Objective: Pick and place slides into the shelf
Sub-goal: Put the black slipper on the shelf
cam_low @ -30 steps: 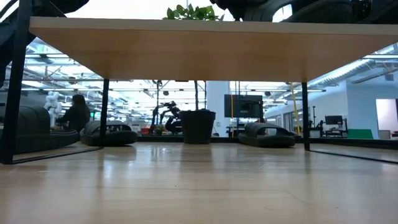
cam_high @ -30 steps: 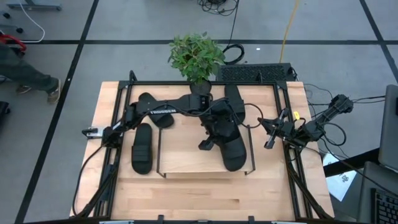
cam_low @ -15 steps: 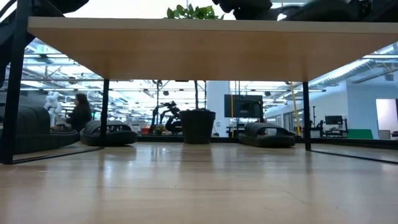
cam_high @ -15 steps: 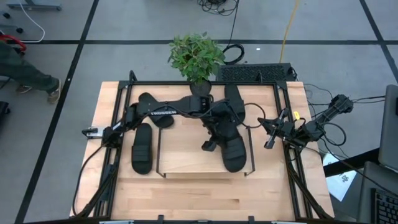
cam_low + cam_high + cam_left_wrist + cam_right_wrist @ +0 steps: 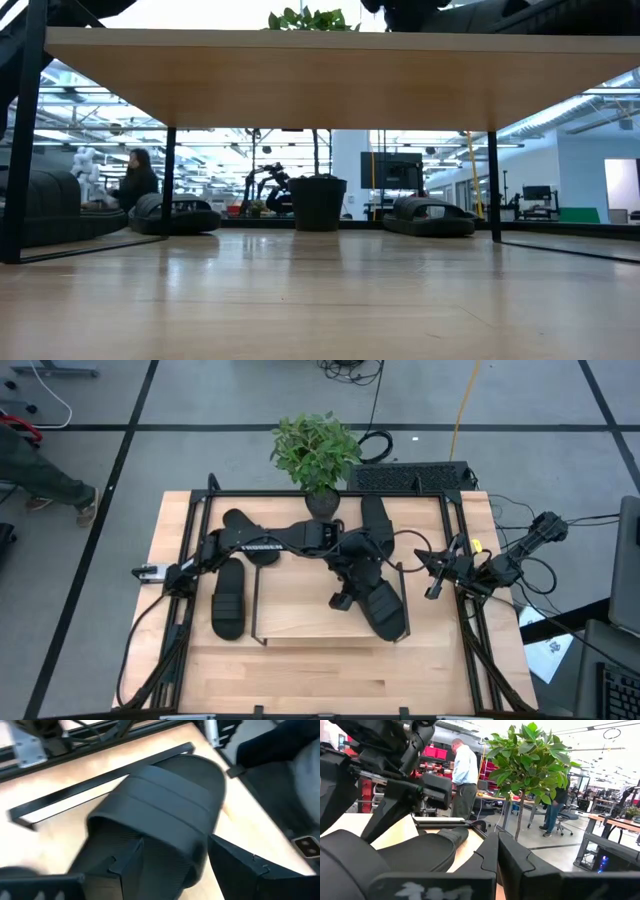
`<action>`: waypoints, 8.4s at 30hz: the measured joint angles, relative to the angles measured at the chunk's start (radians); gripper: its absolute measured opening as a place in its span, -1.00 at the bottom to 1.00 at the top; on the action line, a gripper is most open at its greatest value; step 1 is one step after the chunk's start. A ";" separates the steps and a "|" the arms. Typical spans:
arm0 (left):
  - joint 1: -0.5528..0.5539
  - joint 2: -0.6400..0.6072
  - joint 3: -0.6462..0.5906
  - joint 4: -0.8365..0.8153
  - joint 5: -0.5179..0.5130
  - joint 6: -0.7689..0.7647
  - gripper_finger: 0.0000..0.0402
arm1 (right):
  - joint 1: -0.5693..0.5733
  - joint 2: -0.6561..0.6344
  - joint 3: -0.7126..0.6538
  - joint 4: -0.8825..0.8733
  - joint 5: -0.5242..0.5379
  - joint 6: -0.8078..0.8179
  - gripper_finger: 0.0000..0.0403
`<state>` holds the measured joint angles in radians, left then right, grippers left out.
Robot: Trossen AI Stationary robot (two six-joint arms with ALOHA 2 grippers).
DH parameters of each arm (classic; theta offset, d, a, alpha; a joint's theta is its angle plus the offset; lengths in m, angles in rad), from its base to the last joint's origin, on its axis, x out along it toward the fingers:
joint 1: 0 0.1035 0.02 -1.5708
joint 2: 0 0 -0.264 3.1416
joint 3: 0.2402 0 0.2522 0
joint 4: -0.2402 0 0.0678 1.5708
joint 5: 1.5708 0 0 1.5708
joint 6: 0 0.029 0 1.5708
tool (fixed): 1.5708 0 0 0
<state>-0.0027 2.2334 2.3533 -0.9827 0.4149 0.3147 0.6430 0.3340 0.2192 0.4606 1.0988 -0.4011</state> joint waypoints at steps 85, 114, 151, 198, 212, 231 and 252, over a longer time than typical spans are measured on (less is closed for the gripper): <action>0.267 -1.867 -1.941 0.945 -0.366 -0.113 -1.00 | 0.000 0.000 0.113 -0.090 0.013 -0.048 -1.00; 0.267 -1.878 -1.979 0.933 -0.398 -0.117 -0.97 | -0.268 0.393 1.104 -1.534 -0.350 0.639 -1.00; 0.267 -1.878 -1.979 0.793 -0.400 -0.131 -0.97 | -1.183 1.126 1.573 -1.937 -1.365 -0.207 -0.27; 0.267 -1.878 -1.979 0.781 -0.469 -0.140 -0.97 | -0.932 1.222 1.475 -1.836 -1.704 -0.043 0.17; 0.267 -1.878 -1.979 0.775 -0.469 -0.146 -0.97 | -0.810 1.302 1.475 -1.850 -1.677 0.011 0.17; 0.267 -1.878 -1.979 0.774 -0.468 -0.149 -0.97 | -0.752 1.333 1.475 -1.865 -1.763 0.033 0.17; 0.267 -1.878 -1.979 0.773 -0.468 -0.157 -0.97 | -0.666 1.332 1.475 -1.833 -1.649 0.101 0.17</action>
<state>0.2646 0.3553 0.3748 -0.2096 -0.0532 0.1581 -0.0231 1.6665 1.6939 -1.3727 -0.5503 -0.2996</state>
